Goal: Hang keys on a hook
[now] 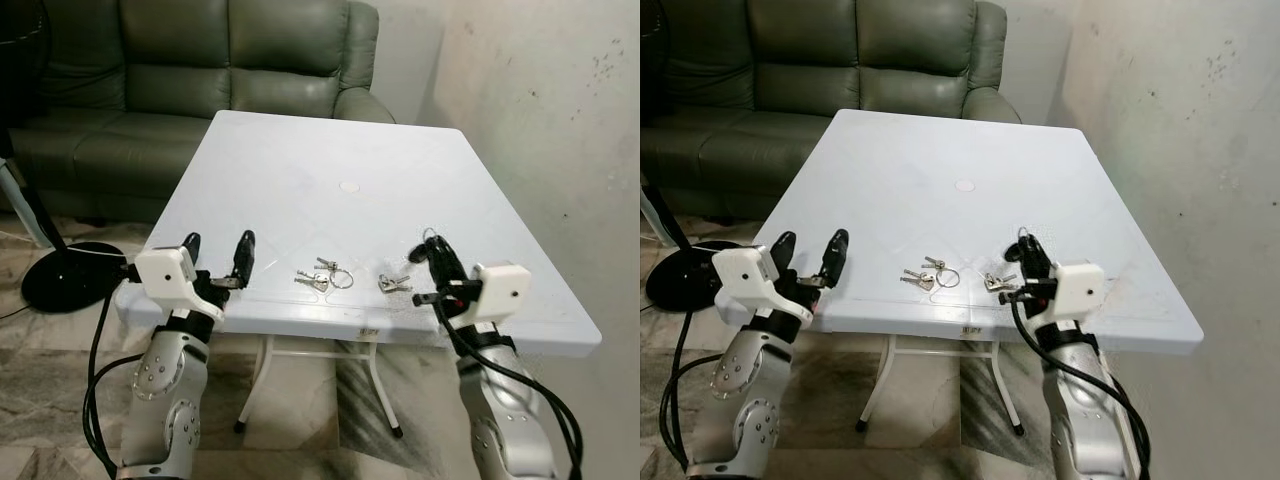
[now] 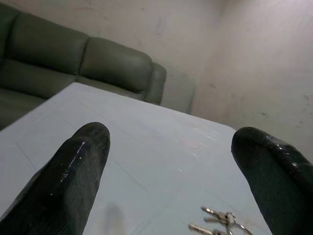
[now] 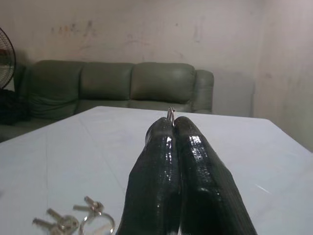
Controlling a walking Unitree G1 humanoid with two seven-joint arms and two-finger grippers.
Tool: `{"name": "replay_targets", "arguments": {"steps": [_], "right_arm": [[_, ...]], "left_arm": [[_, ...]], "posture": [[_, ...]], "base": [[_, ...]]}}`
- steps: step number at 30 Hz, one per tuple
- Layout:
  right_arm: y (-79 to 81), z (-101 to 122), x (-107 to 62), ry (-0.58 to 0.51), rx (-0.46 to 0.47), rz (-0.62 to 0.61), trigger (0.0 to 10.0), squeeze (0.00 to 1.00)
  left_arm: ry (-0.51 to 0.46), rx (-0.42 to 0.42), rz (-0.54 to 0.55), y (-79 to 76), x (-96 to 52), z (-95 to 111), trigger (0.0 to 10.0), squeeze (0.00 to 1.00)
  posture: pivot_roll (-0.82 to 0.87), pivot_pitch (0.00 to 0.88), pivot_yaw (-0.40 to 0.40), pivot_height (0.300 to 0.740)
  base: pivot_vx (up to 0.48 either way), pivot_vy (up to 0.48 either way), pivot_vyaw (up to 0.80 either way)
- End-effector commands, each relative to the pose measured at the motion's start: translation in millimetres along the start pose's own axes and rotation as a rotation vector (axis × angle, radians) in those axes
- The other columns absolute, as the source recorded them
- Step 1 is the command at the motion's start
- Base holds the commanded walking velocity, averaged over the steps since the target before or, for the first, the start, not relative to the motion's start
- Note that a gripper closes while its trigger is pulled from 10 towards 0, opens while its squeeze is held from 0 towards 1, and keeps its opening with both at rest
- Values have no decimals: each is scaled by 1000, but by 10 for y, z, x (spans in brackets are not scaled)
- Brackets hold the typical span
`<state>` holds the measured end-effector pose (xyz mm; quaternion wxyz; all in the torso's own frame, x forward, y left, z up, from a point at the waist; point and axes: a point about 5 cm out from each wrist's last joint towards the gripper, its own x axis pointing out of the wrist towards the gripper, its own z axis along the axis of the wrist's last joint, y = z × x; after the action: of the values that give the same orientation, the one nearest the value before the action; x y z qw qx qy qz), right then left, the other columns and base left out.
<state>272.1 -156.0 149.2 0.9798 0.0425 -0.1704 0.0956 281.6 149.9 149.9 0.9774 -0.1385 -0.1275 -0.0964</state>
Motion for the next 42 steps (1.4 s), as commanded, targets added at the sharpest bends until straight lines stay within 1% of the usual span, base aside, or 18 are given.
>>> {"name": "replay_targets", "arguments": {"steps": [1, 3, 6, 8, 10, 12, 16, 20, 21, 26, 33, 36, 38, 41, 42], "right_arm": [[-45, 75, -13, -16, -9, -18, 10000, 0], [-77, 54, -60, 14, -3, -50, 10000, 0], [-88, 45, -73, 28, -7, -57, 10000, 0], [-130, -70, -83, 97, -45, -87, 10000, 0], [-95, -56, -69, 84, -19, -62, 10000, 0], [-76, -58, -51, 88, -33, -52, 10000, 0], [-63, -69, -11, 99, -28, -47, 10000, 0], [-66, -102, 0, 127, -23, -50, 10000, 0], [-73, -117, 14, 138, -24, -56, 10000, 0], [-87, -121, 49, 141, -31, -56, 10000, 0], [-94, -96, 143, 136, -34, -47, 10000, 0], [-96, -92, 154, 136, -36, -44, 10000, 0], [-96, -95, 154, 138, -37, -42, 10000, 0], [-99, -101, 150, 144, -37, -40, 10000, 0], [-98, -101, 151, 144, -36, -40, 10000, 0]], "left_arm": [[-7, -17, -9, -31, -15, 24, 10000, 0], [-14, -28, -7, -22, -38, 29, 10000, 0], [-14, -21, -6, -17, -39, 33, 10000, 0], [10, 19, 5, 65, 14, -11, 10000, 0], [1, 15, -2, 68, 29, 2, 10000, 0], [-6, 22, 0, 77, 52, 21, 10000, 0], [-13, 22, -8, 75, 105, 33, 10000, 0], [-8, 12, -5, 75, 121, 12, 10000, 0], [-8, 0, -4, 68, 130, 4, 10000, 0], [-10, -1, -5, 61, 153, -5, 10000, 0], [-20, 59, -24, 62, 223, 8, 10000, 0], [-23, 45, -29, 65, 236, 14, 10000, 0], [-27, 55, -17, 80, 242, 21, 10000, 0], [-29, 20, 7, 85, 251, 21, 10000, 0], [-31, 20, 12, 86, 252, 21, 10000, 0]], "posture": [[24, 0, -65, 740], [24, 0, -66, 740], [24, 0, -66, 740], [23, 0, -65, 740], [19, 0, -62, 740], [15, 0, -60, 740], [19, 0, -62, 740], [19, 0, -62, 740], [20, 0, -60, 740], [20, 0, -59, 740], [26, 0, -68, 740], [27, 0, -71, 740], [27, 0, -71, 740], [30, 0, -76, 740], [30, 0, -76, 740]], "base": [[0, 0, 0], [0, 0, 0], [0, 0, 0], [0, 0, 0], [0, 0, 0], [0, 0, 0], [0, 0, 0], [0, 0, 0], [0, 0, -506], [0, 0, -785], [0, 0, -788], [0, -133, -785], [0, -480, -788], [0, -210, -788], [0, 0, -788]]}}
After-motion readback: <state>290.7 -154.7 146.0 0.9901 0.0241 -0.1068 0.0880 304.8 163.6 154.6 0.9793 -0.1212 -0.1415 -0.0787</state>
